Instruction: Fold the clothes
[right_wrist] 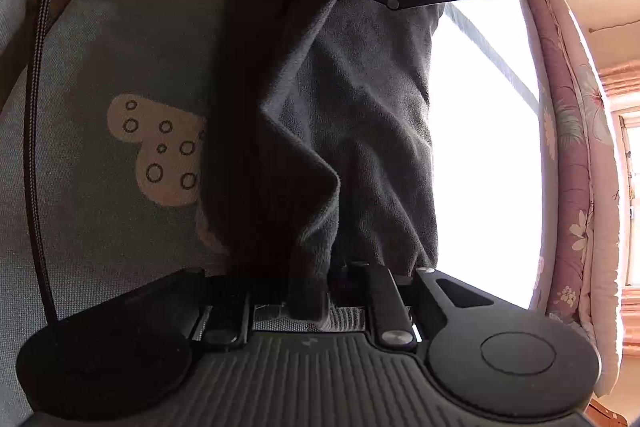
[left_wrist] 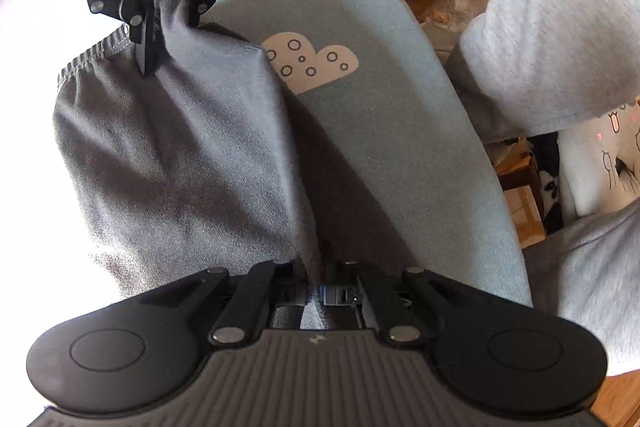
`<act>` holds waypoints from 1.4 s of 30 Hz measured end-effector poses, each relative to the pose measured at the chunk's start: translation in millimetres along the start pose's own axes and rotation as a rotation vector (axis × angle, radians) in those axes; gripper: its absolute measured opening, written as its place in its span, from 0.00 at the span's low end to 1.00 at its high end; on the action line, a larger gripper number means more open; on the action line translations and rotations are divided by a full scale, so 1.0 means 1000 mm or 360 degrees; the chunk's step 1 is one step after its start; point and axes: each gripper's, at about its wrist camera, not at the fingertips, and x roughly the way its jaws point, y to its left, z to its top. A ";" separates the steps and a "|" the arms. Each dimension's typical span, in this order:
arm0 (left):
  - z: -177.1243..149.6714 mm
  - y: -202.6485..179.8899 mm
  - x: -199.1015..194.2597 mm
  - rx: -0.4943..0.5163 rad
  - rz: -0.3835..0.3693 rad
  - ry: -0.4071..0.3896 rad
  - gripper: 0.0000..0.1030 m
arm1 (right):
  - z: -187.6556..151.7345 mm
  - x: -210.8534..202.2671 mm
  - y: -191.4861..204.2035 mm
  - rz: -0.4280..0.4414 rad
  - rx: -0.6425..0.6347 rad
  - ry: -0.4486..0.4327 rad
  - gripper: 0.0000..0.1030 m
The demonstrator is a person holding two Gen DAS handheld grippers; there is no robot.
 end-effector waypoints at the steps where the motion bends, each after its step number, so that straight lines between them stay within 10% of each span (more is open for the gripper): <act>1: 0.002 0.001 0.000 -0.0021 0.0001 -0.0007 0.01 | 0.000 -0.002 -0.004 0.0002 0.0050 0.0005 0.23; 5: 0.005 0.002 0.001 -0.0072 0.0008 -0.0028 0.01 | -0.005 -0.019 -0.022 -0.0039 0.0245 0.0090 0.44; 13: -0.001 0.010 0.002 -0.0273 -0.0026 -0.0072 0.01 | -0.027 -0.072 -0.044 0.0125 0.0830 0.0400 0.42; 23: -0.013 0.011 -0.009 -0.0383 -0.0020 -0.0121 0.01 | -0.005 -0.062 -0.108 0.0306 0.2220 0.0007 0.23; 32: -0.025 0.020 -0.017 -0.0417 -0.0016 -0.0165 0.02 | -0.022 -0.051 -0.139 0.0024 0.2486 -0.0060 0.22; 42: -0.039 0.039 -0.022 -0.0548 0.0018 -0.0174 0.09 | -0.080 0.051 -0.101 -0.0012 0.2485 -0.0059 0.16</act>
